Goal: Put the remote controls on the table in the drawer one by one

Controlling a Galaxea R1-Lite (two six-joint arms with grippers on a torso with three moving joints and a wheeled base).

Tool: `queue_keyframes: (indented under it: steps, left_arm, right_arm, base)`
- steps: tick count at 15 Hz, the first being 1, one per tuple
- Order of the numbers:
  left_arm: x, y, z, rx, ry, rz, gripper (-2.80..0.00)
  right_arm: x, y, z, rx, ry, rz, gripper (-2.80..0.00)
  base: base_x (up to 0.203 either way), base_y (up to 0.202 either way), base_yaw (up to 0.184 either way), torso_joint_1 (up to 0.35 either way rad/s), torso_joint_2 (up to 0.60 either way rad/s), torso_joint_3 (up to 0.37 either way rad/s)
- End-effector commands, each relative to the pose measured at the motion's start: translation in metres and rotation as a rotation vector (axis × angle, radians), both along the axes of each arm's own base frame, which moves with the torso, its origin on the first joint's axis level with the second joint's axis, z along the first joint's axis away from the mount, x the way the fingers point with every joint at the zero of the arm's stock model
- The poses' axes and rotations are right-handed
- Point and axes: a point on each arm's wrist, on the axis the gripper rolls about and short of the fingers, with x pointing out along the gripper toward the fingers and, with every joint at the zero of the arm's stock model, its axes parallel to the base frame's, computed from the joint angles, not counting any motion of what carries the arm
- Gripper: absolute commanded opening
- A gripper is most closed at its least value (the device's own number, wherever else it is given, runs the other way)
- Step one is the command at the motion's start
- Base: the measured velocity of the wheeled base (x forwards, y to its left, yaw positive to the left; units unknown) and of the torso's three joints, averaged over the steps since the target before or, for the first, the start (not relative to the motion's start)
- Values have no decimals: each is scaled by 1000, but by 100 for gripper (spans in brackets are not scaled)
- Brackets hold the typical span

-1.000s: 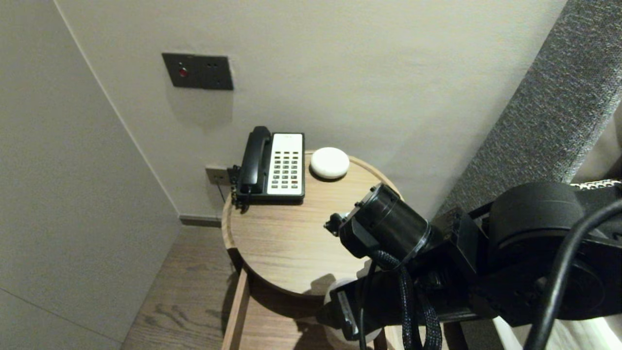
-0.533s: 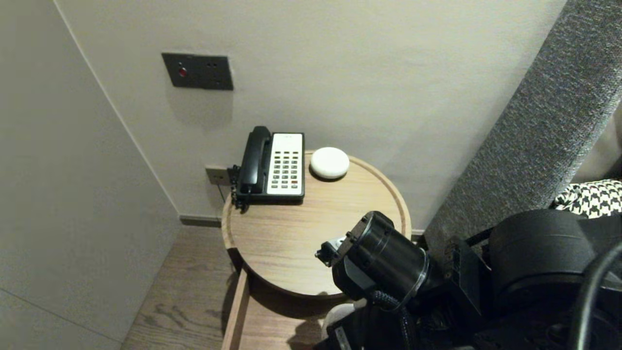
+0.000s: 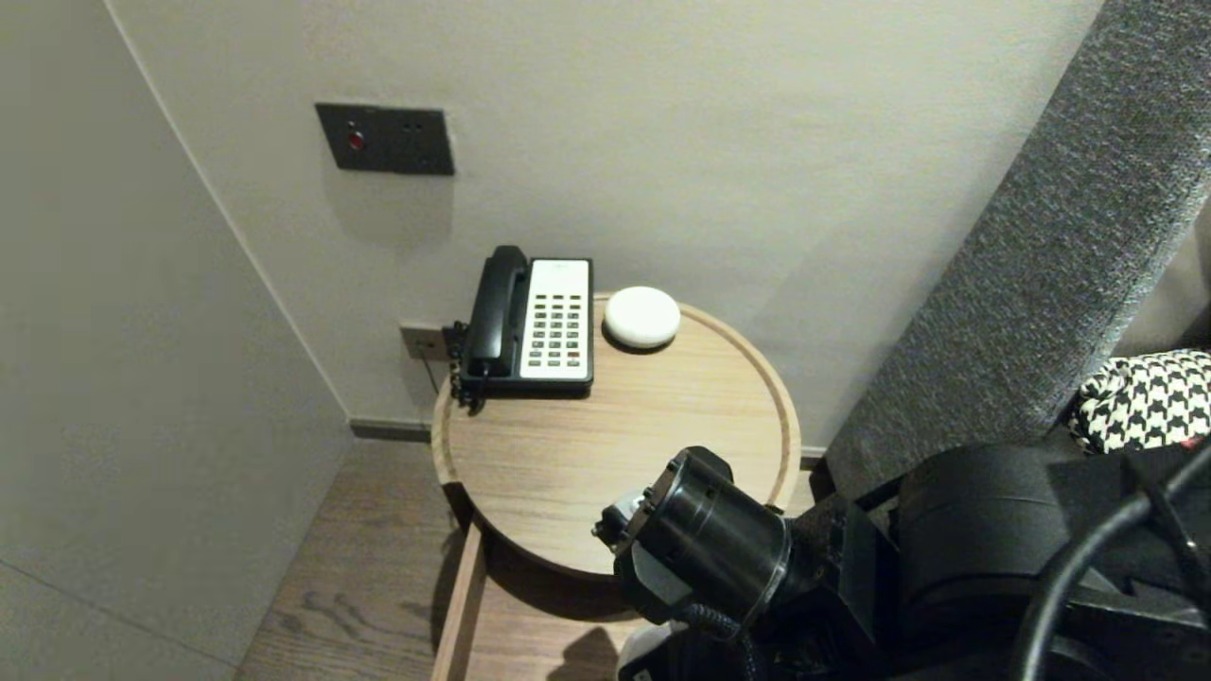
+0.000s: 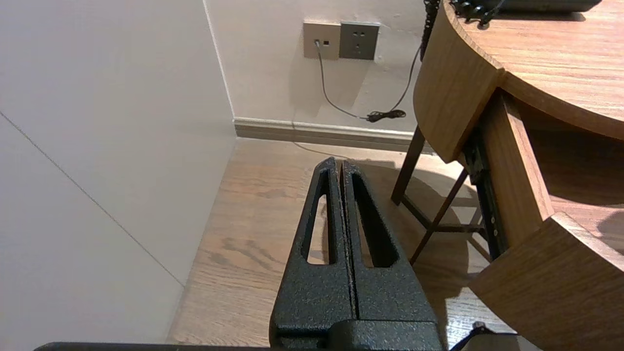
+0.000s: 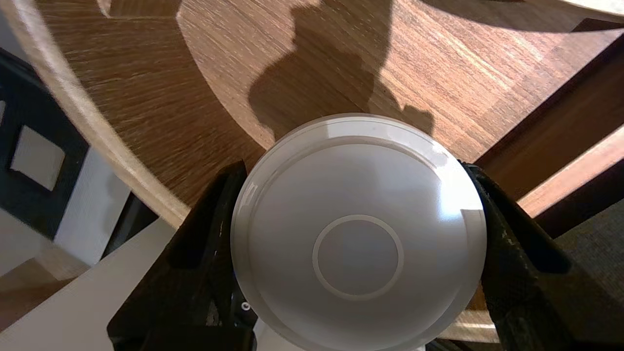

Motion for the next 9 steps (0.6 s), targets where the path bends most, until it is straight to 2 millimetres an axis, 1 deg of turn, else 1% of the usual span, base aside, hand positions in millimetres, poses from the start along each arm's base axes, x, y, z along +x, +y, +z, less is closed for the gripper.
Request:
queue_keyframes:
  steps: [1,4,9]
  left_arm:
    - [0,0,0,0,0,1,-280]
    - [0,0,0,0,0,1,-280]
    - [0,0,0,0,0,1,-280]
  right_arm:
    - [4,4,-8,-16,10,-9,-280]
    - [9,12,-21,-30,18,-6,-280]
    - [11,16,-25,-26,19,-5,-280]
  base:
    - [0,0,0,0,0,0]
    - [0,0,0,0,0,0]
    - [0,0,0,0,0,0]
